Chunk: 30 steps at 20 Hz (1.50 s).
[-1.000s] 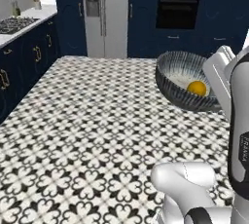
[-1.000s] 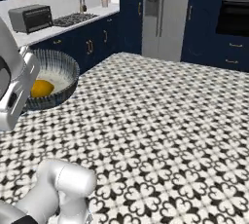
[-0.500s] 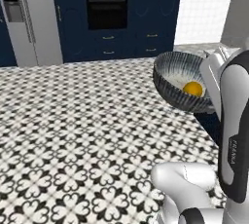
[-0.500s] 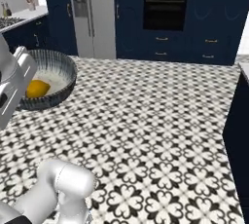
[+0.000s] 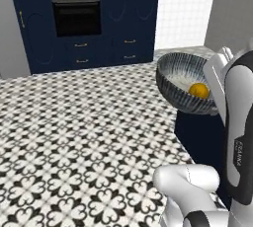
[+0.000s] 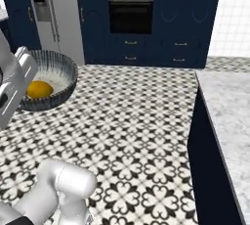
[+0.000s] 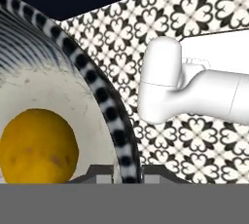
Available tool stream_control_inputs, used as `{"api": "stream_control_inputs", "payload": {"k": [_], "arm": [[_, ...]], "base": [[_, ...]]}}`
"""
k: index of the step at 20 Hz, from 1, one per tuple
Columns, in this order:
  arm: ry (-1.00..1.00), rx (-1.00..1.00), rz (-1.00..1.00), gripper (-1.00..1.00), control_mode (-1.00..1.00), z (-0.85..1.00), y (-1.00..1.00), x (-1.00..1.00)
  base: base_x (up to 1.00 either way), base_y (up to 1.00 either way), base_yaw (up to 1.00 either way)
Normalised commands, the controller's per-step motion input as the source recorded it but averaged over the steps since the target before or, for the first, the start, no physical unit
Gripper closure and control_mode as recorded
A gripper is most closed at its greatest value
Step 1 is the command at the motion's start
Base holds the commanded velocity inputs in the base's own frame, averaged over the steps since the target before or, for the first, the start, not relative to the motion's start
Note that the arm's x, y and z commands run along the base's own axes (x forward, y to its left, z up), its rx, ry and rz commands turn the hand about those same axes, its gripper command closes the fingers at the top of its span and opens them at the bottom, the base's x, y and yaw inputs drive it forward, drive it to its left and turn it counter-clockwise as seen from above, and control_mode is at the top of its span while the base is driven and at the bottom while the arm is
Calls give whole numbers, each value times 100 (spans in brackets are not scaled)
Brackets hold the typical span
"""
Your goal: Pick the lemon from the sink and place it in the bowl. Then pick the bowl and place it in the microwave. Then close the microwave door and press the start button.
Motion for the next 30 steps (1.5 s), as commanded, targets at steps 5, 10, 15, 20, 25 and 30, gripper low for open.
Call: {"api": "stream_control_inputs", "payload": {"k": [5,10,15,20,25,30], "arm": [[0,0,0,100,100,0,0,0],[0,0,0,100,100,0,0,0],[0,0,0,100,100,0,0,0],[0,0,0,100,100,0,0,0],[0,0,0,100,100,0,0,0],[0,0,0,100,100,0,0,0]], "base": [[100,-34,0],[100,-19,2],[100,-37,3],[100,-44,0],[100,-24,0],[100,0,0]]}}
